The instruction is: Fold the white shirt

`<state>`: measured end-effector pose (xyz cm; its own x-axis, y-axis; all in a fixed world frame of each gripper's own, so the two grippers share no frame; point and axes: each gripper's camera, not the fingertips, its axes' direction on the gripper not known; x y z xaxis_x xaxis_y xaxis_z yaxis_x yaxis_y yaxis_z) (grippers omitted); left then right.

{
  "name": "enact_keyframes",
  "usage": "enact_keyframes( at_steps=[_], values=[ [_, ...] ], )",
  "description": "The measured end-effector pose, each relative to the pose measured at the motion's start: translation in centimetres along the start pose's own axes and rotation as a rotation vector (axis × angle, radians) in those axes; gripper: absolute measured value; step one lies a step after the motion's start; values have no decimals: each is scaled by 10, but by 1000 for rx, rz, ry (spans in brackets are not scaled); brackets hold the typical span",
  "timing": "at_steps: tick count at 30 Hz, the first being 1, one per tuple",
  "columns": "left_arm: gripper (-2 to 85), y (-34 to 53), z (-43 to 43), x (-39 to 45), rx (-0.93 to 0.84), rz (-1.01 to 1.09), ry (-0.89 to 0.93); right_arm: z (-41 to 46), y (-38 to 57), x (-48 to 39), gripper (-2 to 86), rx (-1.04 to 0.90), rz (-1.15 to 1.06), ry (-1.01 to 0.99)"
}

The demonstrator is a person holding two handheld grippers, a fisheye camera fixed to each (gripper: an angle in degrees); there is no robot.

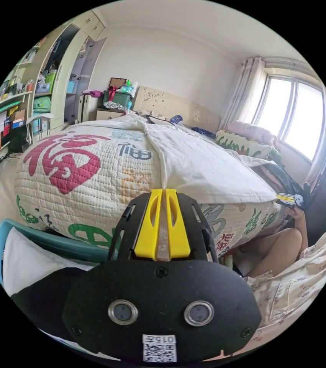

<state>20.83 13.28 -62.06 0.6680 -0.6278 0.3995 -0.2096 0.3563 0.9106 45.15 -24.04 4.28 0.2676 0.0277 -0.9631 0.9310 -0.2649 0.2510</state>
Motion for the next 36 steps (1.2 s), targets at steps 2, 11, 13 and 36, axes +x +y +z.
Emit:
enact_keyframes(
  at_steps=[2, 11, 13, 36],
  values=[
    [6, 18, 2, -10, 11, 9, 5, -2, -7, 3, -6, 6, 4, -5],
    [17, 92, -22, -49, 161, 142, -47, -21, -34, 33, 51, 43, 19, -92],
    [14, 101, -24, -44, 235, 235, 27, -30, -37, 48, 62, 72, 40, -121],
    [11, 214, 341, 194, -300, 1149, 590, -170, -172, 420, 103, 368, 866, 727]
  ],
)
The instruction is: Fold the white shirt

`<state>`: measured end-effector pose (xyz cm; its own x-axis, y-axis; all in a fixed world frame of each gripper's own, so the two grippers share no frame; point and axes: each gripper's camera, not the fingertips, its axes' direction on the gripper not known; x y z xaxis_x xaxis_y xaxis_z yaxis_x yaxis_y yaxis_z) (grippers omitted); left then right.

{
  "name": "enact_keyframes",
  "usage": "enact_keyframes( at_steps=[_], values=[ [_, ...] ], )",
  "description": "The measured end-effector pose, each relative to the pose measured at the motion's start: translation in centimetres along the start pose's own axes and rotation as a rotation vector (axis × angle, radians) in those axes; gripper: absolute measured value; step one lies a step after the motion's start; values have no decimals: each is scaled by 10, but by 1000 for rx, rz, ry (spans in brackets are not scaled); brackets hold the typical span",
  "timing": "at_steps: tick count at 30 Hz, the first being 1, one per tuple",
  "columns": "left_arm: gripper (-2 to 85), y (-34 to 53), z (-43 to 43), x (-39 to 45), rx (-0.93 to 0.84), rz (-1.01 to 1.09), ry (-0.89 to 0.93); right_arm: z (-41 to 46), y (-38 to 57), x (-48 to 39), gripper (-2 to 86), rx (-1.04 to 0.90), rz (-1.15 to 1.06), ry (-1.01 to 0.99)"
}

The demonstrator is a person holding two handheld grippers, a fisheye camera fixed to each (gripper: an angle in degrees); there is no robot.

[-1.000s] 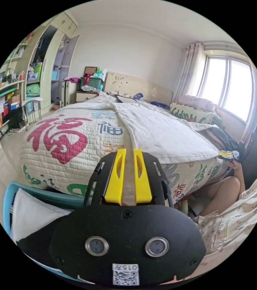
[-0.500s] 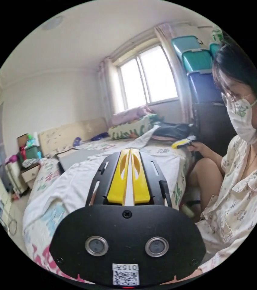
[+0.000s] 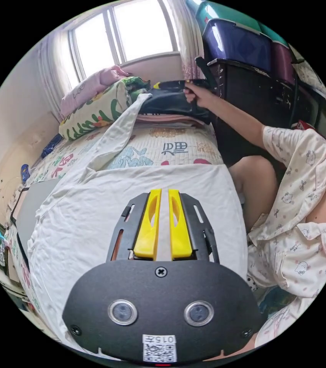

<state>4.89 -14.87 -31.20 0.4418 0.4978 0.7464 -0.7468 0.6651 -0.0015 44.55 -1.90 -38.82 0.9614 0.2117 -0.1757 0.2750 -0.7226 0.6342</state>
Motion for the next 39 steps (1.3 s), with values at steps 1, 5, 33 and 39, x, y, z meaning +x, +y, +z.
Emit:
enact_keyframes(
  at_steps=[1, 5, 33, 39],
  values=[
    [12, 14, 9, 0, -42, -2, -27, 9, -20, 13, 100, 34, 24, 82],
    [16, 47, 33, -6, -81, -31, -88, 75, -73, 67, 105, -121, 233, 55],
    [0, 55, -24, -122, -54, -56, -95, 147, -16, 96, 37, -81, 503, -87],
    [14, 60, -133, -234, 293, -370, -17, 68, 28, -49, 33, 42, 95, -535]
  ],
)
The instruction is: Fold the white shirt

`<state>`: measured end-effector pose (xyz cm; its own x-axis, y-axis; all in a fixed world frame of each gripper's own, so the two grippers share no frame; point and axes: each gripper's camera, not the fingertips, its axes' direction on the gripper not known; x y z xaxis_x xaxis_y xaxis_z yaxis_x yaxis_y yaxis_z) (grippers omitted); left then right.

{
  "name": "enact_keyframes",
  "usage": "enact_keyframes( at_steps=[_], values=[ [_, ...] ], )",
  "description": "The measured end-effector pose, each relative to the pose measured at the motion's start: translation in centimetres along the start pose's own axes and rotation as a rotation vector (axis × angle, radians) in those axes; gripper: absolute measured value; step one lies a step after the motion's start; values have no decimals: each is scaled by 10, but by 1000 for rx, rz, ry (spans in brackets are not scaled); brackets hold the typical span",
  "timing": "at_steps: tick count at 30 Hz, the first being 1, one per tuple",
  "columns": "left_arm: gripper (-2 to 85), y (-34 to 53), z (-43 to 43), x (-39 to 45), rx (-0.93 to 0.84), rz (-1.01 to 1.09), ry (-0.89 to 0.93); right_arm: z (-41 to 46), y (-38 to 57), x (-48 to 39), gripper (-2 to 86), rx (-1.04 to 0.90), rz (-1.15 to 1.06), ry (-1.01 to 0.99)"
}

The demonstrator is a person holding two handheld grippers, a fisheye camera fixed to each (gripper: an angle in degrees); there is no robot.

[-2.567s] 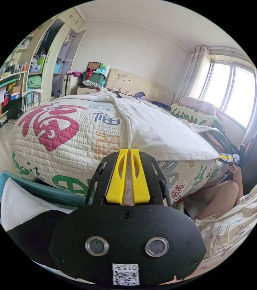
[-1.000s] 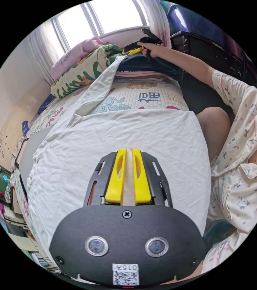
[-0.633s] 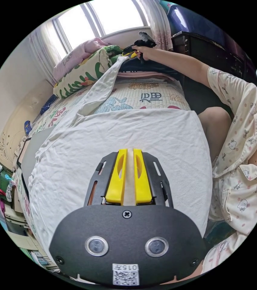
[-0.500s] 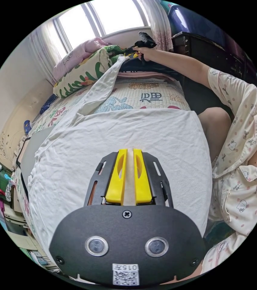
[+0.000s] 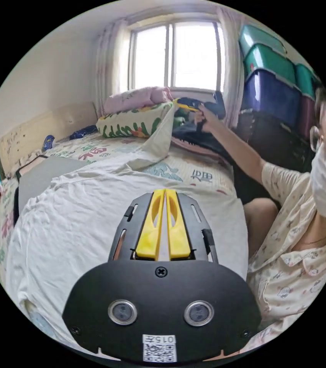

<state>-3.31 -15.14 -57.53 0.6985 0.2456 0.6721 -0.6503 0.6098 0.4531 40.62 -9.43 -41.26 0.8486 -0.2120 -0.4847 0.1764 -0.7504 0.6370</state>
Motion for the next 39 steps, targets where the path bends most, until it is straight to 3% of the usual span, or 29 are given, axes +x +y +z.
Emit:
enact_keyframes(
  at_steps=[6, 10, 13, 23, 32, 39],
  values=[
    [99, -36, -34, -128, 131, -400, 230, 45, 192, -195, 34, -316, -488, -432],
    [126, -54, -46, -191, 230, -585, 385, 34, 323, -255, 33, -372, -761, -441],
    [133, -84, -46, -212, 198, -607, 429, 5, 369, -266, 26, -288, -873, -396],
    [103, -183, -56, -243, 54, -640, 394, -9, 470, -240, 12, -326, -927, -401],
    [119, -253, -40, -247, -46, -670, 413, -19, 552, -219, -1, -361, -1103, -420],
    [108, -292, -36, -237, -30, -682, 440, 7, 570, -181, 119, -478, -1066, -424]
  ],
)
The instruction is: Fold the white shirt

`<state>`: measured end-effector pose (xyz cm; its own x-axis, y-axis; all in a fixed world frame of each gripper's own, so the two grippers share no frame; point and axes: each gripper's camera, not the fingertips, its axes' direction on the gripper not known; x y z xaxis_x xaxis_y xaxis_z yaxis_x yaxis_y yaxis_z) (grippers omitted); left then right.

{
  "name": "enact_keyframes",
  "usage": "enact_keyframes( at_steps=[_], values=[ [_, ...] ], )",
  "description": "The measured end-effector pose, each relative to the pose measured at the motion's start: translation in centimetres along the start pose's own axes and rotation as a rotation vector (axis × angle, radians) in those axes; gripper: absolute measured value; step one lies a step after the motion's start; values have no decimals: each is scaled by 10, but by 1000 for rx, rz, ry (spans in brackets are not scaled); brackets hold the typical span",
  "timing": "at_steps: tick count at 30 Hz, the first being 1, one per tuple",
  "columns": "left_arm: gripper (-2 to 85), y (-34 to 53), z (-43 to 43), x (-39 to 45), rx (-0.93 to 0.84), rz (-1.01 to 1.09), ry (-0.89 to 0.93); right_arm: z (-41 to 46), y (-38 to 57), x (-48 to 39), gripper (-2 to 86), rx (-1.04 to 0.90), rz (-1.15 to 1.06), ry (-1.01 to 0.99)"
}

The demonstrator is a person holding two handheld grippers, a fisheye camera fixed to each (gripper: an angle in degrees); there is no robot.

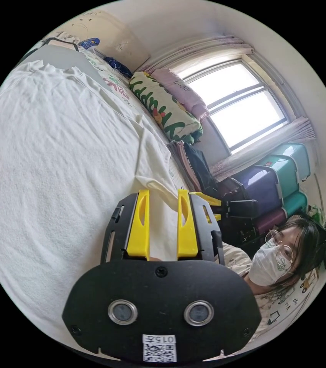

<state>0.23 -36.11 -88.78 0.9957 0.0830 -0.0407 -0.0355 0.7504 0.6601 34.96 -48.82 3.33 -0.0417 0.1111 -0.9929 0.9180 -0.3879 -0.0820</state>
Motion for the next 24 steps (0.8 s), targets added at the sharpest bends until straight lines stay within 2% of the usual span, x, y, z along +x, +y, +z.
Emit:
enact_keyframes(
  at_steps=[2, 5, 8, 14, 18, 21, 24],
  values=[
    [108, -4, 6, 8, 0, -2, 7, 11, 6, 5, 111, -30, 12, 8],
    [109, -8, 16, 21, 1, -7, 17, 37, 14, 1, 53, -123, -21, 128],
    [109, -9, 25, 34, 8, -12, 17, 55, 27, 0, 48, -149, -66, 167],
    [96, -4, 53, 67, 7, 7, -10, 48, 54, 22, 45, -58, -90, 156],
    [17, 4, 74, 96, 5, 50, -18, 43, 71, 53, 53, -11, -80, 116],
    [4, 14, 76, 138, 65, 131, -59, 32, 83, 87, 78, 46, -72, 49],
    [-2, 28, 57, 196, 172, 235, -146, 3, 98, 139, 86, 149, -4, 65]
  ],
)
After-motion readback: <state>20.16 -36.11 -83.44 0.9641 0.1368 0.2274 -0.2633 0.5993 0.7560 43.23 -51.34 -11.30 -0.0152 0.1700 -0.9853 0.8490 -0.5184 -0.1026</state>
